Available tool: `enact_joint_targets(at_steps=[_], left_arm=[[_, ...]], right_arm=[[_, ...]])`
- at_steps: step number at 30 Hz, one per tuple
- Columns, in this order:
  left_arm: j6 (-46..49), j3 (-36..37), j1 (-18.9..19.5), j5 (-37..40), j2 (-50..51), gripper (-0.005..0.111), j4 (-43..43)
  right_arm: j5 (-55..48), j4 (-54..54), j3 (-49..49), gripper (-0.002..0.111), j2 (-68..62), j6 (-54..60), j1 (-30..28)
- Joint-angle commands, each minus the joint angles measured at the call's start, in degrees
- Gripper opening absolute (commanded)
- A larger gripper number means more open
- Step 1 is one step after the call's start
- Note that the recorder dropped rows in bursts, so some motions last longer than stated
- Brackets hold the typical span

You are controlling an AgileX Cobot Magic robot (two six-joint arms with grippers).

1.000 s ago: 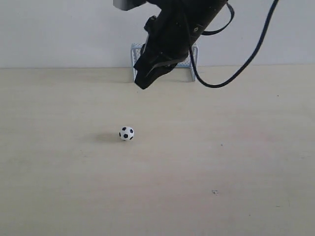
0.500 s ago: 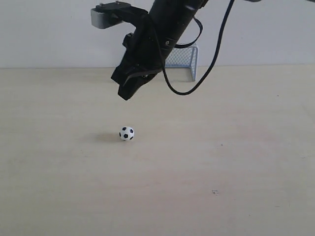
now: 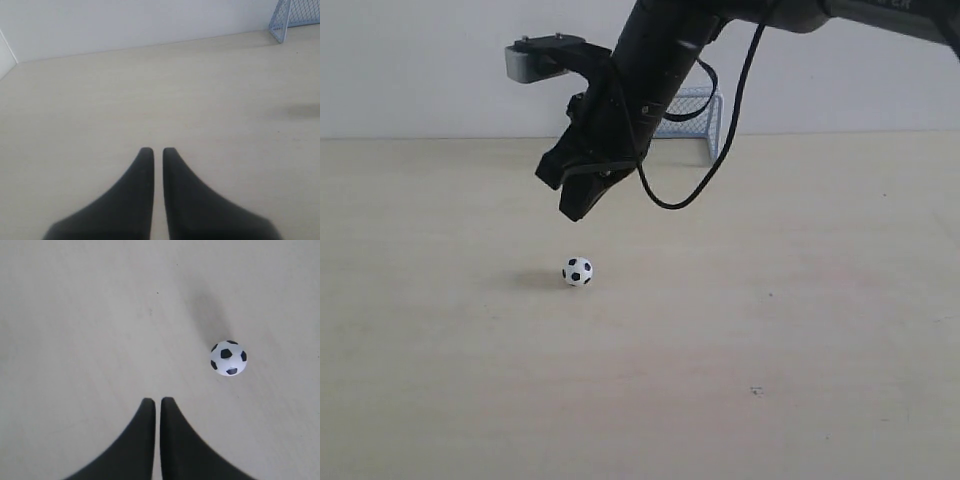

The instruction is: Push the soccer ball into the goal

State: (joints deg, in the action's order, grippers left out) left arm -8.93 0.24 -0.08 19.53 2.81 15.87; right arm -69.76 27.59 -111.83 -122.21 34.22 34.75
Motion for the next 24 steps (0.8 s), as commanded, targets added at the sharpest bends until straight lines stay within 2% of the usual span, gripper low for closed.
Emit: enact_joint_targets(at_steps=[1, 5, 13, 24], left_arm=[[-0.5, -0.2, -0.5, -0.2, 0.3, 0.006, 0.0], [-0.5, -0.2, -0.5, -0.2, 0.3, 0.006, 0.0], [-0.5, -0.2, -0.5, -0.2, 0.3, 0.006, 0.0], [-0.5, -0.2, -0.5, -0.2, 0.3, 0.006, 0.0]], right_arm=[[-0.2, 0.3, -0.3, 0.0, -1.5, -0.2, 1.2], [-0.2, 0.1, -1.2, 0.0, -3.5, -1.5, 1.3], [-0.2, 1.0, -11.2, 0.0, -10.4, -5.2, 1.3], [-0.2, 1.1, -11.7, 0.0, -14.4, -5.2, 1.7]])
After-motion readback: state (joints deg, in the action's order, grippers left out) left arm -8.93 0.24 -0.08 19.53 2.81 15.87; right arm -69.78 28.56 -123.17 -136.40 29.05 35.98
